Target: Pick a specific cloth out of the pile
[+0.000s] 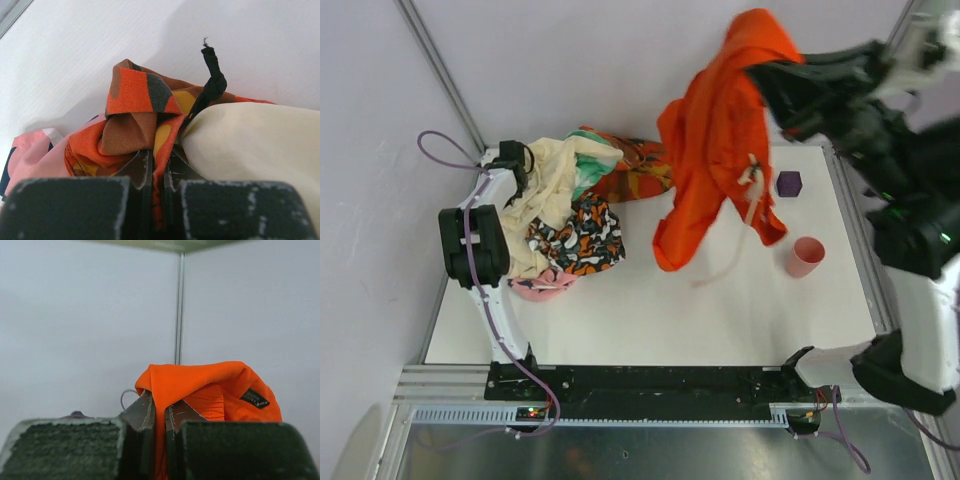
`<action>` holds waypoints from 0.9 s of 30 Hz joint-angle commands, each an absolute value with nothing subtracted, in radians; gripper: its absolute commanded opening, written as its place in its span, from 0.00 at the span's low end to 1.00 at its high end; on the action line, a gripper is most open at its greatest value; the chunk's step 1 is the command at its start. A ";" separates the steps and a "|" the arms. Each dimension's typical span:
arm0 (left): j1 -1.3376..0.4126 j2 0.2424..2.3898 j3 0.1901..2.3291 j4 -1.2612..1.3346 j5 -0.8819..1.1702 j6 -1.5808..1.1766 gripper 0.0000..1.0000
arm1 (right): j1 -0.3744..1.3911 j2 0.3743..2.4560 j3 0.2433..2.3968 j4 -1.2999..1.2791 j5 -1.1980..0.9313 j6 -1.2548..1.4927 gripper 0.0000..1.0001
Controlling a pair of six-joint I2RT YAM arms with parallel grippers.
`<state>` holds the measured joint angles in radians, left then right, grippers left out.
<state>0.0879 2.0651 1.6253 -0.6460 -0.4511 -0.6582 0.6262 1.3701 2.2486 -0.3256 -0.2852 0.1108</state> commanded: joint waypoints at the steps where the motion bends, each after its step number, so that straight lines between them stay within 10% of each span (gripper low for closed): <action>1: 0.038 2.058 1.610 -0.712 -0.429 -0.687 0.02 | 0.628 1.288 2.203 -0.284 -0.314 0.082 0.00; 8: -0.088 1.958 1.631 -0.718 -0.461 -0.655 0.29 | 0.627 1.116 1.967 -0.300 -0.242 0.081 0.00; 14: -0.182 1.807 1.626 -0.734 -0.445 -0.611 0.95 | 0.625 1.004 1.739 -0.289 -0.131 0.107 0.00; 27: -0.334 1.305 1.460 -0.756 -0.549 -0.563 1.00 | 0.604 0.853 1.394 -0.321 0.186 0.144 0.00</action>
